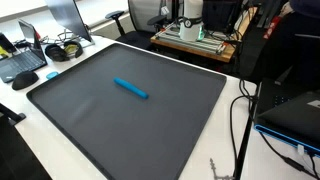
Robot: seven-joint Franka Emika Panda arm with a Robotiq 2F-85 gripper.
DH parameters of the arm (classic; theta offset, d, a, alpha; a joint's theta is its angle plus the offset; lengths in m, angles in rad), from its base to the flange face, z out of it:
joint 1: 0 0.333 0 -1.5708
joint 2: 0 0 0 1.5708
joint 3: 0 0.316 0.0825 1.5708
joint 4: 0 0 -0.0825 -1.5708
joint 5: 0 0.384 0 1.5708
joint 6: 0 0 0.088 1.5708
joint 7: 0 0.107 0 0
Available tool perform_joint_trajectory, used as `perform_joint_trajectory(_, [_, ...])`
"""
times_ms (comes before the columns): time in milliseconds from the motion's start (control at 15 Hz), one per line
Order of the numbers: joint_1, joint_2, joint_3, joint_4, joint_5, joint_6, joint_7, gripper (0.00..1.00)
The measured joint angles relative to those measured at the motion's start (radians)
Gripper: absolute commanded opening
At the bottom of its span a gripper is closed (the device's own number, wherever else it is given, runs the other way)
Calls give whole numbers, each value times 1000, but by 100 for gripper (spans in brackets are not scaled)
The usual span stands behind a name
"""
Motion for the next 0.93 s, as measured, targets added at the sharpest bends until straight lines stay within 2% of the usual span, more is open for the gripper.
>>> perform_joint_trajectory(933, [0,-1,17,-5,22,-16,-16,100])
